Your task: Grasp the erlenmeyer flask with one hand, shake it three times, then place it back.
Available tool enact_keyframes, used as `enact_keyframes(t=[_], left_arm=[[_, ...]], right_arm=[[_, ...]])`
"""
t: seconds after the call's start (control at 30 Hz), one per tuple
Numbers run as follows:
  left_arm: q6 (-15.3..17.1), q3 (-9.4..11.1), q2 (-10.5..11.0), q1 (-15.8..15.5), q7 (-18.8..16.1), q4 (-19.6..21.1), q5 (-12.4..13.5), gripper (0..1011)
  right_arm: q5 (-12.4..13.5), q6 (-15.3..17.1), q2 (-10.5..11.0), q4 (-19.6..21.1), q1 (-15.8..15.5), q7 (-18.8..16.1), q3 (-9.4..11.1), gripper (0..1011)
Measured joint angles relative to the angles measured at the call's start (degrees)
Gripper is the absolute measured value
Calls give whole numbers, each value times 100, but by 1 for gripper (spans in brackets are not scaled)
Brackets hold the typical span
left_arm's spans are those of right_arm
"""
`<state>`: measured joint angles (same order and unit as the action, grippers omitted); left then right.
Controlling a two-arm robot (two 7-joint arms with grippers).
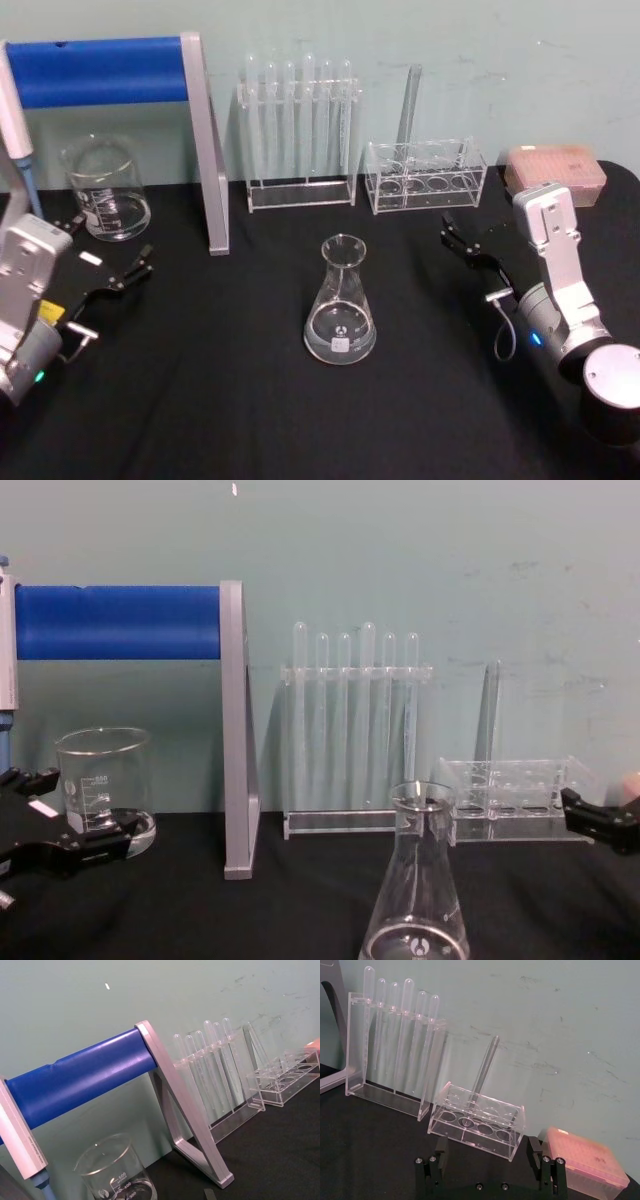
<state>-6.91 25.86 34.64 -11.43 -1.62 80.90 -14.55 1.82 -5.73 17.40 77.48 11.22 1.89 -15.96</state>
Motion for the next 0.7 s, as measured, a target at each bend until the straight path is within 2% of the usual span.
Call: enact_keyframes(t=[0.7], left_arm=[[0,0,0,0,0,0,0,1001]], right_arm=[[5,-1,0,1,1,-1,0,1000]])
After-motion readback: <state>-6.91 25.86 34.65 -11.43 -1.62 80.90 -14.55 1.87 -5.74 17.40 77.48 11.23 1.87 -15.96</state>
